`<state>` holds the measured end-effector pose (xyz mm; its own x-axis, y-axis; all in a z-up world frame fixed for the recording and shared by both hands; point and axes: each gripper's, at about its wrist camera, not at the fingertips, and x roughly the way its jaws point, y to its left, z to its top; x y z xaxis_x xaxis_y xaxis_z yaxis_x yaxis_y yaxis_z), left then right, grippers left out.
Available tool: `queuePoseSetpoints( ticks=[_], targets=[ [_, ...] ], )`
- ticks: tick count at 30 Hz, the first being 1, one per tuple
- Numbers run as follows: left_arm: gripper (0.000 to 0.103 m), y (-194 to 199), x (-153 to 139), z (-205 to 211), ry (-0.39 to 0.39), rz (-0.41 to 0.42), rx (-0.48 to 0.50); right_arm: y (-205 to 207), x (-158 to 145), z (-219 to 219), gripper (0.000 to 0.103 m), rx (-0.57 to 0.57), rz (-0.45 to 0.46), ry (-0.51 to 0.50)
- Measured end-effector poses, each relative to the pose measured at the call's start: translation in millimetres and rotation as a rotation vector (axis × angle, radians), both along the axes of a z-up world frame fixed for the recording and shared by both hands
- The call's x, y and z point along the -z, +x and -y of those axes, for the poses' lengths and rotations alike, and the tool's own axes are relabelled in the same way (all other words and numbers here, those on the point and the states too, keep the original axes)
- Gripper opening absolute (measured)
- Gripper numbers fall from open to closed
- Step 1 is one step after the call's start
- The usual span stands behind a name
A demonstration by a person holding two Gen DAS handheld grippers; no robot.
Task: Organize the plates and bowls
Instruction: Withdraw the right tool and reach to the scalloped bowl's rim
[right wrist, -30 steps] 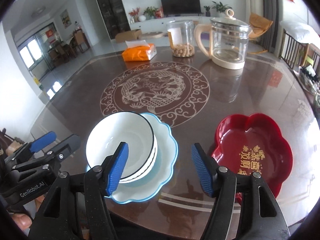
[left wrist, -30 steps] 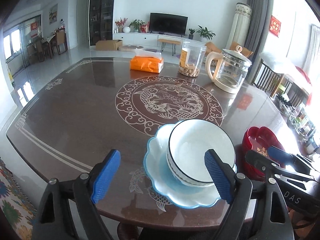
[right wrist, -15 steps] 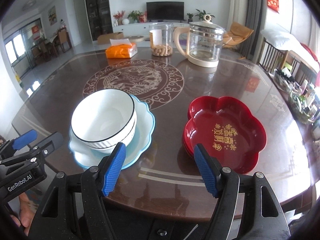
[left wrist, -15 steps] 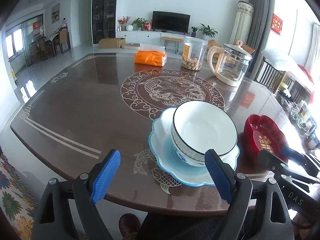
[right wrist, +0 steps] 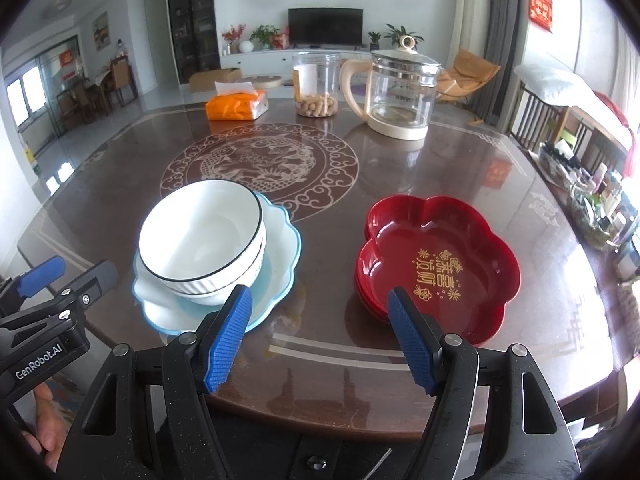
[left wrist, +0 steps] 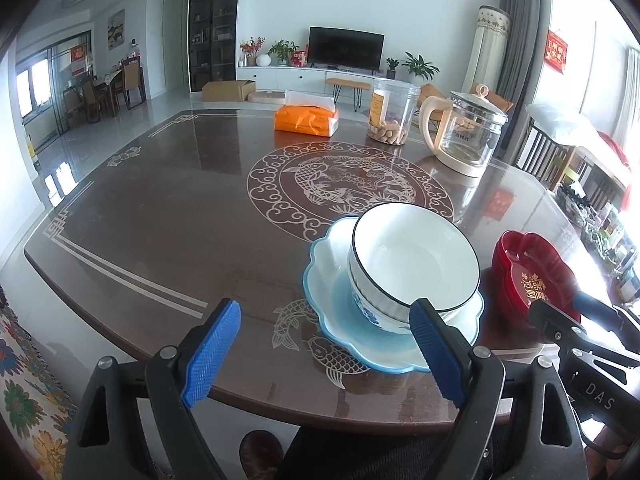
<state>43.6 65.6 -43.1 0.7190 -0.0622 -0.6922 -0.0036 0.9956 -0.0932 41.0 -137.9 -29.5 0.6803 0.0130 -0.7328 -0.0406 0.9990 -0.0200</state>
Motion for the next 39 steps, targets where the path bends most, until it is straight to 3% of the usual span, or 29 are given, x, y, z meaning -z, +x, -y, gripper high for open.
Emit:
queuePoseSetpoints(
  ticks=[15, 22, 25, 30, 34, 39],
  targets=[
    [0.086, 2.2, 8.7, -2.0, 0.002, -0.022, 0.001, -2.1, -5.0, 0.2, 0.074, 0.027, 0.026, -0.039],
    [0.086, 6.5, 16.7, -12.0, -0.040, -0.061, -0.009, -1.6, -4.6, 0.1, 0.074, 0.025, 0.026, -0.039],
    [0.086, 9.6, 19.1, -20.2, -0.048, -0.086, -0.011, -5.2, -8.7, 9.7, 0.074, 0.024, 0.062, 0.025],
    [0.086, 10.2, 18.8, -39.7, -0.030, -0.080, -0.024, -21.9, -20.5, 38.9, 0.074, 0.003, 0.287, 0.210],
    [0.086, 10.8, 24.4, -46.1, -0.040, -0.133, 0.007, -12.3, -8.4, 39.4, 0.074, -0.068, 0.218, 0.214],
    [0.086, 5.7, 26.5, -48.2, -0.084, -0.111, 0.064, -15.5, 2.3, 34.4, 0.074, -0.107, 0.182, 0.226]
  ],
)
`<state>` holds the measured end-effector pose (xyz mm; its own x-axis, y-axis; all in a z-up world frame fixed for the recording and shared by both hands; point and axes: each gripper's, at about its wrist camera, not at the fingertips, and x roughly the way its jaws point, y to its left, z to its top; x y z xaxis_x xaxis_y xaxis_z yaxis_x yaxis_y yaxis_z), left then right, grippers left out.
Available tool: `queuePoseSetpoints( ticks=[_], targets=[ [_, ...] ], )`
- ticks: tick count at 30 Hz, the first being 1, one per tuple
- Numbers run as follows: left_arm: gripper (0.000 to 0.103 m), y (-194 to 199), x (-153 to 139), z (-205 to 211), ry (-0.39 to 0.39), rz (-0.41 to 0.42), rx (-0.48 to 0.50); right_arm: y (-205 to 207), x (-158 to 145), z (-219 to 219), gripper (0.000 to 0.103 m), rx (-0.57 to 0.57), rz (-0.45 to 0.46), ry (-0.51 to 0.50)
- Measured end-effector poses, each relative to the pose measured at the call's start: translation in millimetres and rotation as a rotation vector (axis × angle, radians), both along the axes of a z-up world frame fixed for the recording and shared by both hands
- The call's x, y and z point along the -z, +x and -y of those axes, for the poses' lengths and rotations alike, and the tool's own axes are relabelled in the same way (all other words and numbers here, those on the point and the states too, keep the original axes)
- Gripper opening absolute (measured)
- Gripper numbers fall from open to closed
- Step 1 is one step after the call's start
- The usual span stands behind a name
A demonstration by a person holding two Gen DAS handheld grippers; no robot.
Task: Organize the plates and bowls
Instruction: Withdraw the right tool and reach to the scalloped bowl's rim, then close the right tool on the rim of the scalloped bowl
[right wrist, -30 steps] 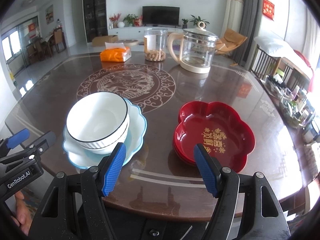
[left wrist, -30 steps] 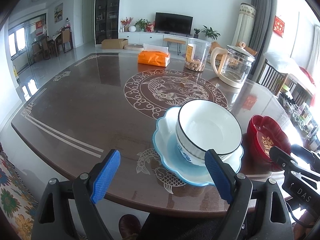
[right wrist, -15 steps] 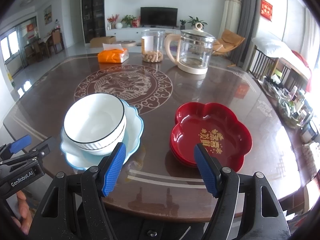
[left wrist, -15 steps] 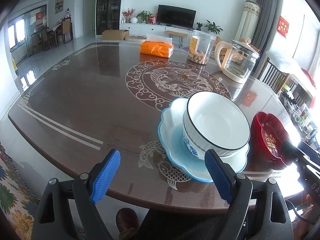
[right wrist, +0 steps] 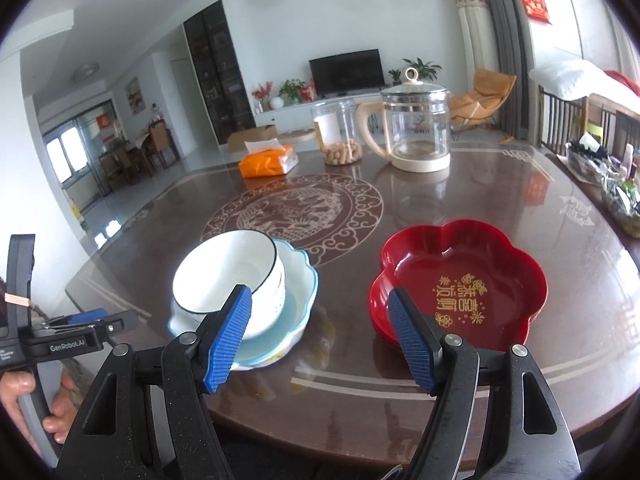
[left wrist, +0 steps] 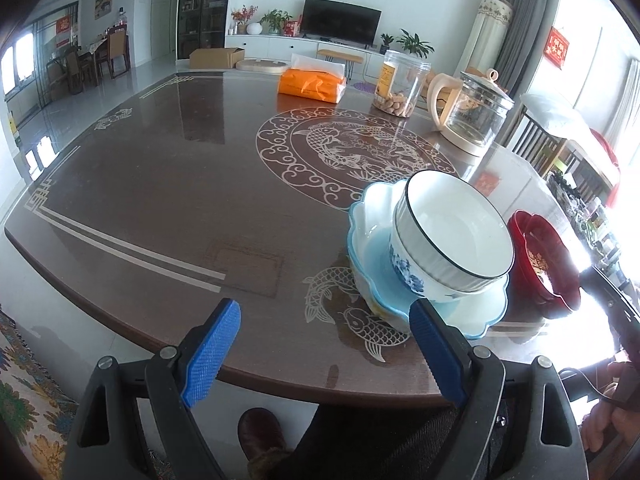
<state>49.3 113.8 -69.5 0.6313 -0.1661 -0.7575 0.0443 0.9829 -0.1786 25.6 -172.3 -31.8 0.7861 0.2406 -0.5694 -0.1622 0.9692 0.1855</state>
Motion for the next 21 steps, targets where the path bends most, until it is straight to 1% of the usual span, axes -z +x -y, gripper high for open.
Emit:
queuePoseSetpoints(
  ticks=[2, 5, 7, 8, 9, 10, 11, 13, 16, 19, 21],
  targets=[
    [0.086, 0.8, 0.6, 1.7, -0.012, 0.011, 0.019, 0.4, 5.1, -3.8, 0.074, -0.038, -0.019, 0.005],
    [0.084, 6.6, 4.4, 3.4, -0.022, 0.010, 0.031, 5.1, 15.9, -8.8, 0.073, -0.052, -0.072, 0.012],
    [0.074, 11.8, 8.3, 3.5, -0.034, 0.003, 0.041, 10.4, 20.2, -12.9, 0.072, -0.070, -0.093, 0.020],
    [0.072, 15.3, 10.4, 3.8, -0.042, -0.004, 0.049, 13.0, 21.0, -16.3, 0.068, -0.083, -0.097, 0.015],
    [0.067, 18.4, 13.1, 4.0, -0.047, -0.010, 0.054, 16.0, 21.3, -20.7, 0.065, -0.100, -0.099, 0.005],
    [0.062, 21.5, 16.1, 4.1, -0.048, -0.018, 0.056, 18.4, 22.2, -24.5, 0.056, -0.112, -0.102, -0.006],
    [0.060, 24.7, 19.1, 4.2, -0.051, -0.027, 0.058, 22.9, 23.9, -27.2, 0.050, -0.120, -0.110, -0.010],
    [0.052, 29.9, 23.8, 4.1, -0.066, -0.041, 0.063, 33.7, 30.0, -28.7, 0.049, -0.114, -0.137, -0.007],
    [0.051, 36.2, 27.2, 5.6, -0.081, -0.042, 0.072, 47.7, 37.7, -29.3, 0.048, -0.100, -0.168, -0.015],
    [0.051, 44.8, 28.9, 9.3, -0.089, -0.052, 0.082, 62.8, 48.1, -31.1, 0.038, -0.098, -0.207, -0.023],
    [0.051, 50.3, 29.6, 11.3, -0.109, -0.060, 0.089, 71.2, 52.9, -31.9, 0.037, -0.087, -0.222, -0.028]
  ],
)
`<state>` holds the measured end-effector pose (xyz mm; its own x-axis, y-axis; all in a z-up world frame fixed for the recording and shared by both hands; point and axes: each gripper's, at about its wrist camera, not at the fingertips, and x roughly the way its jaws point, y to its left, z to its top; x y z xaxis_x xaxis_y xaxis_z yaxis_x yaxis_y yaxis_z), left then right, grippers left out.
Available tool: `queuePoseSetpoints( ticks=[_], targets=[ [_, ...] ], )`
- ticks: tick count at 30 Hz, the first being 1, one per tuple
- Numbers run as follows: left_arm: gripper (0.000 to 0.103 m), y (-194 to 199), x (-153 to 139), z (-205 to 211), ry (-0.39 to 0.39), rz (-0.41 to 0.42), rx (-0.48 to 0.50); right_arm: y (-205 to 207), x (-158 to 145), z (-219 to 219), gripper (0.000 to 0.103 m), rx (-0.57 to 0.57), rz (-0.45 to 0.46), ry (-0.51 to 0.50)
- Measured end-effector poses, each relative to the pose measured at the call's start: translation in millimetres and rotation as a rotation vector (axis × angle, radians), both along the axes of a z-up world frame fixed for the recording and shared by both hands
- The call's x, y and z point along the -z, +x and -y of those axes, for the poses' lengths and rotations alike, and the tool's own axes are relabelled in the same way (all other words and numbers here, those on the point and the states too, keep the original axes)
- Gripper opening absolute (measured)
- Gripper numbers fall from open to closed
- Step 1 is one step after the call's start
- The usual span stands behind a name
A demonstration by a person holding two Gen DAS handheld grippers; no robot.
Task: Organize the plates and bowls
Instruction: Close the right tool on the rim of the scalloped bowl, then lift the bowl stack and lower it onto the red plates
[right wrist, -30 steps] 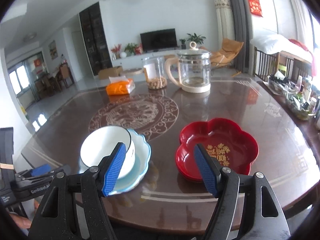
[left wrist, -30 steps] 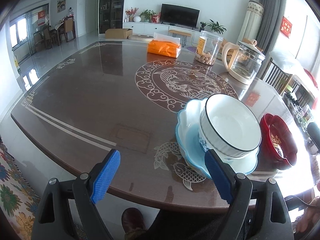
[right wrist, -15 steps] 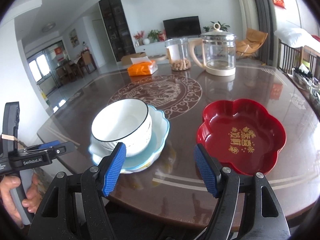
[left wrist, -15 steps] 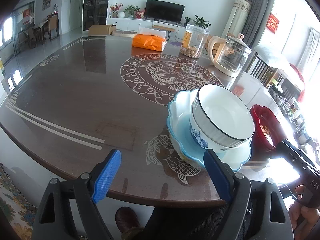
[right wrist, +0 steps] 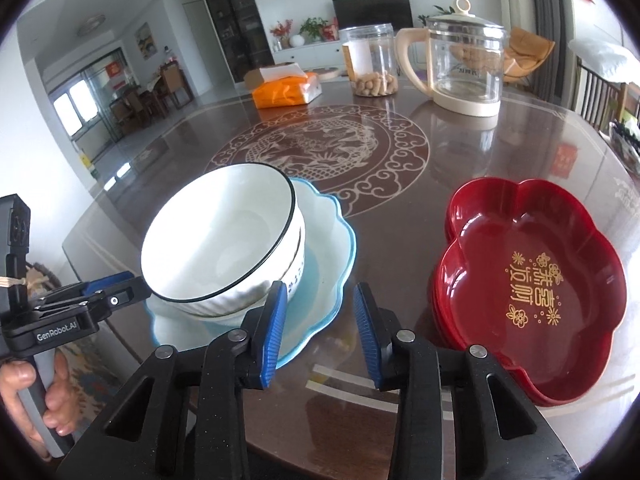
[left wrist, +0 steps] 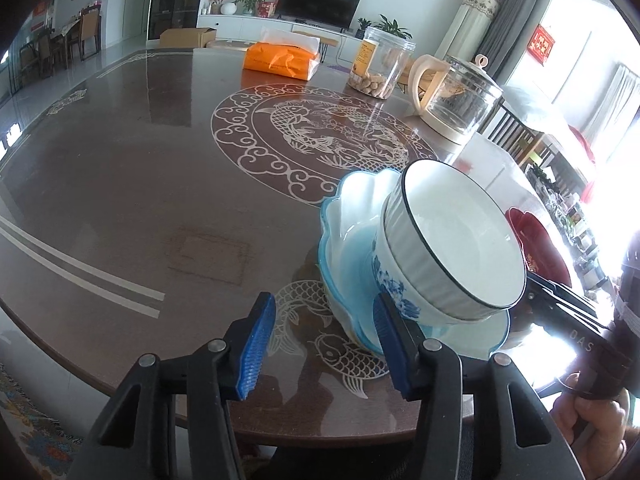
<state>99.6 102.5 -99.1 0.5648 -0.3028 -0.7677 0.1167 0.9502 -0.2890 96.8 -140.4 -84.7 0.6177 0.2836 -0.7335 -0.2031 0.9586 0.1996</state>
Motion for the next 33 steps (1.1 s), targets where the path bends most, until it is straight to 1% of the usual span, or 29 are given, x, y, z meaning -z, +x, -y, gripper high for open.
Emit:
queuePoseSetpoints(
  ticks=[4, 5, 6, 7, 8, 9, 10, 13, 14, 17, 19, 22, 27, 33],
  targets=[
    [0.051, 11.7, 7.2, 5.2, -0.005, -0.032, 0.000, 11.4, 7.2, -0.1, 0.037, 0.013, -0.018, -0.012],
    [0.048, 14.2, 10.3, 5.7, -0.009, -0.042, -0.005, 13.1, 8.8, -0.6, 0.035, 0.012, -0.022, -0.016],
    [0.037, 16.8, 13.9, 6.2, -0.015, -0.054, -0.009, 14.8, 9.9, -2.3, 0.034, 0.011, -0.026, -0.017],
    [0.031, 19.8, 18.1, 6.6, -0.027, -0.070, -0.006, 16.1, 11.4, -2.6, 0.032, 0.012, -0.028, -0.017],
    [0.028, 22.0, 21.1, 5.6, -0.060, -0.078, -0.006, 17.4, 13.1, -2.7, 0.031, 0.012, -0.033, -0.016],
    [0.023, 23.6, 22.9, 5.0, -0.087, -0.081, -0.010, 18.4, 15.0, -2.6, 0.030, 0.013, -0.040, -0.012],
    [0.021, 24.8, 23.6, 6.3, -0.096, -0.079, -0.011, 19.7, 16.9, -1.8, 0.030, 0.017, -0.046, -0.003],
    [0.020, 24.0, 24.5, 11.0, -0.066, -0.053, -0.013, 26.8, 24.4, -1.4, 0.026, 0.011, -0.077, 0.019],
    [0.020, 23.6, 24.9, 11.2, -0.065, -0.048, -0.014, 28.5, 27.0, -2.8, 0.021, 0.004, -0.091, 0.022],
    [0.020, 23.4, 24.1, 12.5, -0.049, -0.034, -0.013, 29.0, 27.0, -6.5, 0.019, 0.005, -0.086, 0.001],
    [0.019, 22.2, 24.0, 11.8, -0.048, -0.032, -0.017, 27.9, 27.5, -2.9, 0.019, 0.007, -0.086, 0.029],
    [0.018, 20.9, 21.0, 9.1, -0.052, -0.027, -0.025, 25.8, 25.7, -3.4, 0.019, -0.001, -0.089, 0.027],
    [0.018, 18.2, 1.7, 9.9, -0.031, 0.008, -0.024, 22.5, 15.4, -1.9, 0.018, -0.003, -0.071, 0.059],
    [0.018, 19.8, -24.8, 22.5, -0.025, 0.006, -0.014, 17.7, -9.3, 7.9, 0.018, 0.015, -0.051, 0.100]
  ],
)
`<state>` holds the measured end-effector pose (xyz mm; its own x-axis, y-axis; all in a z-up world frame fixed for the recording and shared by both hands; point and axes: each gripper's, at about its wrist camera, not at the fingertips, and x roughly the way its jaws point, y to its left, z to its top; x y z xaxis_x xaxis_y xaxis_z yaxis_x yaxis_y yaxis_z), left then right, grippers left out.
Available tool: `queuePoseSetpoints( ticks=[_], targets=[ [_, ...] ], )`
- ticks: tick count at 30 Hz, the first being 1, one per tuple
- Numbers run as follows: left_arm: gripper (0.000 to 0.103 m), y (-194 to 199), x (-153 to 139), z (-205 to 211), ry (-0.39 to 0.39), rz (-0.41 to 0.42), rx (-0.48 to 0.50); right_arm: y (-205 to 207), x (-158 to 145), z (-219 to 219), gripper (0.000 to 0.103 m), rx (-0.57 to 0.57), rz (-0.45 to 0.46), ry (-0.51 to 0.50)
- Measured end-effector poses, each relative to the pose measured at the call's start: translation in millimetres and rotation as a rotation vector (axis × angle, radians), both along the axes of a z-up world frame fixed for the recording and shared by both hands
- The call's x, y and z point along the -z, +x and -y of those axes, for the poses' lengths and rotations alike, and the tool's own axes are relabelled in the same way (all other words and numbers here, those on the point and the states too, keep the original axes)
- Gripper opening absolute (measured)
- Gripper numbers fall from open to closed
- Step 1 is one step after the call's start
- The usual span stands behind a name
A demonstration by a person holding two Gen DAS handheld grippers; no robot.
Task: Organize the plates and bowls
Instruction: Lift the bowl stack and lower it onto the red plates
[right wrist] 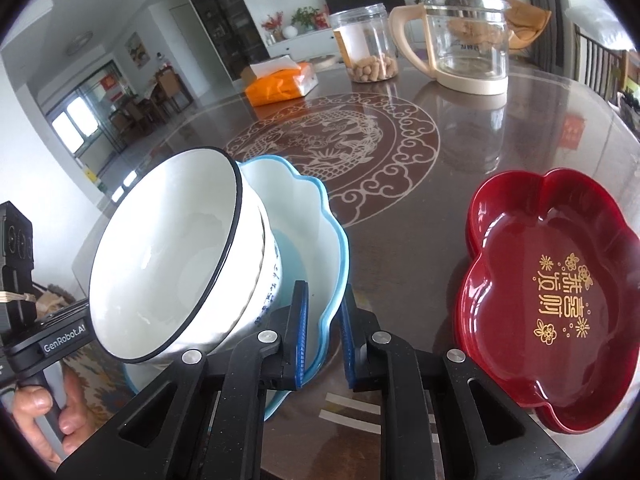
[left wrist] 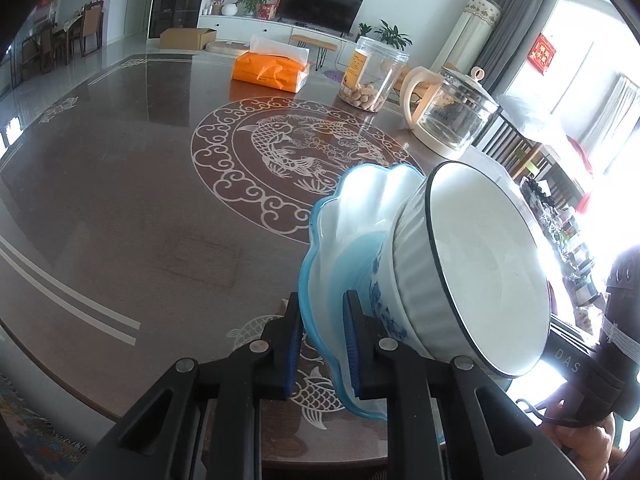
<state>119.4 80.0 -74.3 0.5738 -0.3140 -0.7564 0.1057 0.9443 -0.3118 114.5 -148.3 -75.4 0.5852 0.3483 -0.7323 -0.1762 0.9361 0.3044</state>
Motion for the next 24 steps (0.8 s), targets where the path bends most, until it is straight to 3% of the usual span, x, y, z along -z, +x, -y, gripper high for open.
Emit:
queuePoseSetpoints(
  ticks=[14, 24],
  targets=[
    [0.017, 21.4, -47.9, 115.5, -0.038, -0.001, 0.163, -16.8, -59.6, 98.4, 0.018, 0.178, 0.017, 0.002],
    [0.017, 44.6, -24.9, 194.8, -0.025, -0.069, 0.249, -10.7, -43.1, 175.2, 0.018, 0.312, -0.044, -0.001]
  ],
)
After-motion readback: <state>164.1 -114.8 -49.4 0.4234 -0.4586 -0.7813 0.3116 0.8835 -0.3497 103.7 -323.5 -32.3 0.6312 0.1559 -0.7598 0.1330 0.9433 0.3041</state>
